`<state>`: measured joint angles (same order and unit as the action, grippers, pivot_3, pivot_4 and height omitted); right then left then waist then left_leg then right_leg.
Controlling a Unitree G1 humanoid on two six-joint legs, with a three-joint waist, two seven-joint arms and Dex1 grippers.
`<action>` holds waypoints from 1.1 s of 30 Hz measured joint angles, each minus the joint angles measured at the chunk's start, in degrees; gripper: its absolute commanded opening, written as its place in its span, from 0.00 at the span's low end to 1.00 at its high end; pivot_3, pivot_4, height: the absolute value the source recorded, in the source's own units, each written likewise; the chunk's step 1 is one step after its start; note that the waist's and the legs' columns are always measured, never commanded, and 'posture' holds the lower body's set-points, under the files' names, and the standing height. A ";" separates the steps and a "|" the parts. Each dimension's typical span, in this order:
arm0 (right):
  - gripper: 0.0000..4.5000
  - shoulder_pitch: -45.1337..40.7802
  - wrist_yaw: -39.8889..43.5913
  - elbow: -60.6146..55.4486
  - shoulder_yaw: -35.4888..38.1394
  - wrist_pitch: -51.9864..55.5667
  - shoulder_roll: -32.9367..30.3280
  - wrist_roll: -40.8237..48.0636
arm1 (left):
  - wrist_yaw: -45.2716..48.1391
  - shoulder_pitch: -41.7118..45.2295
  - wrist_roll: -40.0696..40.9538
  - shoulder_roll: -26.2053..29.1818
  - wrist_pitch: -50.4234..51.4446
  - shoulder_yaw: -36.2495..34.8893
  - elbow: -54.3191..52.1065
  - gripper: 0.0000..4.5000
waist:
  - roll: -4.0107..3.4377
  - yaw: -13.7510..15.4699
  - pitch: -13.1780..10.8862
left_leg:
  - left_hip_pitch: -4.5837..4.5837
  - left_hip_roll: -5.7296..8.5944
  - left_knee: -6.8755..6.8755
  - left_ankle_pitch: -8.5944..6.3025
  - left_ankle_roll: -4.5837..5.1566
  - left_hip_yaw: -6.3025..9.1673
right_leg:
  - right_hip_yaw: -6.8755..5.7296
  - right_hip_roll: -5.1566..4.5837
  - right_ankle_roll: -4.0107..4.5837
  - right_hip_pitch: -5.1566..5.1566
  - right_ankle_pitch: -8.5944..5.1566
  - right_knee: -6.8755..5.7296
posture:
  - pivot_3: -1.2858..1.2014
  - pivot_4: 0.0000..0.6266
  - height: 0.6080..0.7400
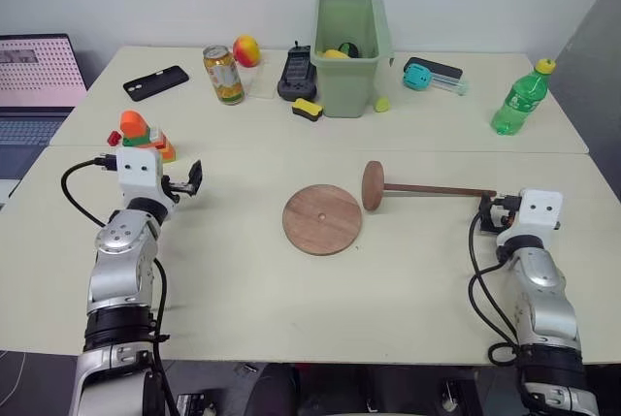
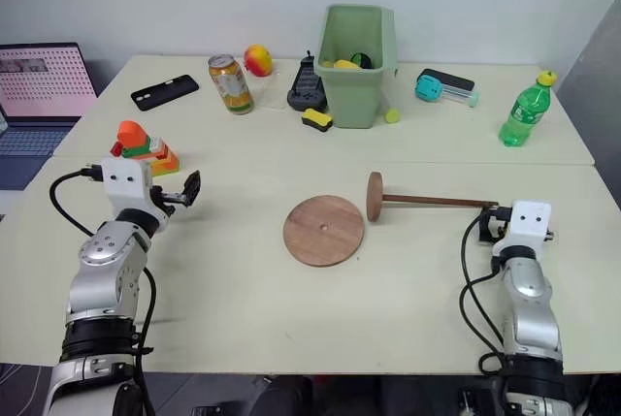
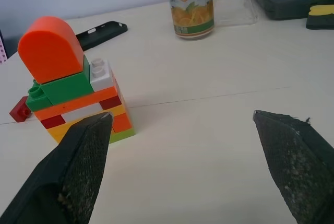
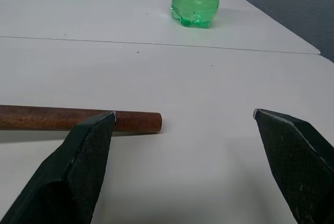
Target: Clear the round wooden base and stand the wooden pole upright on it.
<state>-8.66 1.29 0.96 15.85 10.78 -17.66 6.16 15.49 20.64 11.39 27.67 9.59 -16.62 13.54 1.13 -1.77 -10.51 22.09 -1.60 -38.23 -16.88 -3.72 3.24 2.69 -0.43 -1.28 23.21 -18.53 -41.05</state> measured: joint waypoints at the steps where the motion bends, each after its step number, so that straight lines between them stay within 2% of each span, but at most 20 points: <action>1: 0.98 0.32 0.22 -0.44 0.02 0.02 -0.05 0.15 | 0.03 -0.22 0.03 -0.07 0.00 0.00 -0.12 1.00 | 0.00 0.00 0.00 | 0.00 -0.01 0.00 0.00 0.00 0.00 | 0.00 0.00 0.00 0.00 0.00 0.00 | 0.52 0.24 1.00; 5: 0.98 9.96 8.05 -9.54 -0.36 2.13 -2.15 4.08 | 0.22 -6.27 0.38 -0.42 1.41 -0.46 -3.82 1.00 | -0.01 0.05 0.11 | 0.02 -0.06 0.07 -0.02 0.03 0.02 | -0.02 0.00 -0.01 0.00 0.00 0.08 | 0.52 0.24 1.00; 10: 0.98 14.82 12.49 -12.51 -0.73 2.65 -5.40 4.03 | 0.36 -12.91 1.57 -0.87 3.29 -1.00 -9.12 1.00 | 0.03 0.00 0.16 | -0.20 -0.02 -0.06 -0.03 0.06 0.02 | 0.04 0.00 0.01 -0.17 0.01 -0.05 | 0.52 0.24 1.00; 14: 0.98 14.35 14.90 -13.40 -1.87 3.08 -8.54 3.18 | 1.37 -14.01 2.39 -0.48 5.08 -1.38 -11.46 1.00 | 0.04 0.03 0.18 | -0.26 -0.01 -0.10 0.00 0.08 0.12 | -0.01 0.16 0.04 -0.29 0.03 -0.08 | 0.52 0.24 1.00; 16: 0.98 13.33 17.01 -15.58 -4.55 4.60 -11.72 1.29 | 5.03 -14.46 4.50 1.22 7.23 -1.12 -14.50 1.00 | 0.04 0.02 0.18 | -0.23 -0.02 -0.13 0.00 0.08 0.13 | -0.01 0.21 0.04 -0.29 0.03 -0.07 | 0.52 0.24 1.00; 23: 0.98 9.03 21.52 -20.97 -15.36 5.48 -20.00 -9.40 | 15.75 -18.49 14.03 6.25 15.53 0.73 -33.06 1.00 | 0.04 0.03 0.20 | -0.24 -0.03 -0.13 0.00 0.07 0.17 | -0.01 0.21 0.04 -0.36 0.03 0.06 | 0.52 0.24 1.00; 29: 0.98 2.95 22.54 -20.90 -22.40 3.47 -20.70 -17.13 | 20.79 -22.47 22.09 8.48 22.55 6.61 -49.30 1.00 | 0.04 0.00 0.19 | -0.25 -0.04 -0.17 0.00 0.07 0.22 | 0.01 0.22 0.04 -0.40 0.03 0.05 | 0.52 0.24 1.00; 33: 0.98 -0.09 26.75 -20.82 -23.28 5.40 -20.16 -15.47 | 24.21 -20.78 25.52 11.28 25.06 9.89 -53.81 1.00 | 0.04 0.15 0.19 | -0.34 0.00 -0.24 0.00 0.08 0.52 | -0.08 0.30 0.05 -0.70 0.02 0.15 | 0.52 0.24 1.00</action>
<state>-8.76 28.04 -19.86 -7.43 16.18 -37.82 -9.31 39.71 -0.14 36.90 38.95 34.65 -6.73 -40.27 1.17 -1.62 -10.32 21.75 -1.60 -38.47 -16.88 -3.65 3.76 2.61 -0.13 -1.23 22.50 -18.51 -40.90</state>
